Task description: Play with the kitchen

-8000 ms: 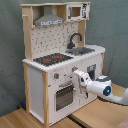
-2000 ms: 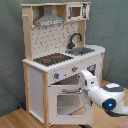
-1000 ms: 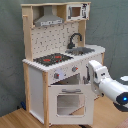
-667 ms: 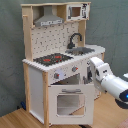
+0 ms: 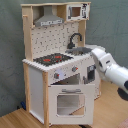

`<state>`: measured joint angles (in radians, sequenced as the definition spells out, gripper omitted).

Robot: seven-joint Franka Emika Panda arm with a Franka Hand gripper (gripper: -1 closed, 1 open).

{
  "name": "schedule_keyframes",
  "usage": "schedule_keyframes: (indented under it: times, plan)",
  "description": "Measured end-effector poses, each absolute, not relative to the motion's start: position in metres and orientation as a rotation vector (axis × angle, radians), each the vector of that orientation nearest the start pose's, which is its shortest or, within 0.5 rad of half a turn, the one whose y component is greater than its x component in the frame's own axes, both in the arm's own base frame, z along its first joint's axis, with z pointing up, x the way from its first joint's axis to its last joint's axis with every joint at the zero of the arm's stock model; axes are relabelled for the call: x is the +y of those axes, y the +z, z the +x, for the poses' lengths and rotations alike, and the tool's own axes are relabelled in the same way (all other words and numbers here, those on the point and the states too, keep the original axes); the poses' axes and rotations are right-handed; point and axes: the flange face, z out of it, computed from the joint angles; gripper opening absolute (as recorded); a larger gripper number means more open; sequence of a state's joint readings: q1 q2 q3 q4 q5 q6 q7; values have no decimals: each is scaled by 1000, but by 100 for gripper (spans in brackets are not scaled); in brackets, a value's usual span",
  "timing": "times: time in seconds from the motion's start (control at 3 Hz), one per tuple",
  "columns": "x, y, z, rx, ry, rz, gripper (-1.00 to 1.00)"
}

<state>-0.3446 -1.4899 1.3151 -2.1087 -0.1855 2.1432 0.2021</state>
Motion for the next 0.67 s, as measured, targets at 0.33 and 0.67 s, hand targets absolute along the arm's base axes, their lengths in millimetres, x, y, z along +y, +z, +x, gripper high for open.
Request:
schedule_keyframes:
  times: [0.33,0.67]
  plan:
    - [506,509,109,724,1191,1466,100]
    - [488,529,112,758,1126,1466,100]
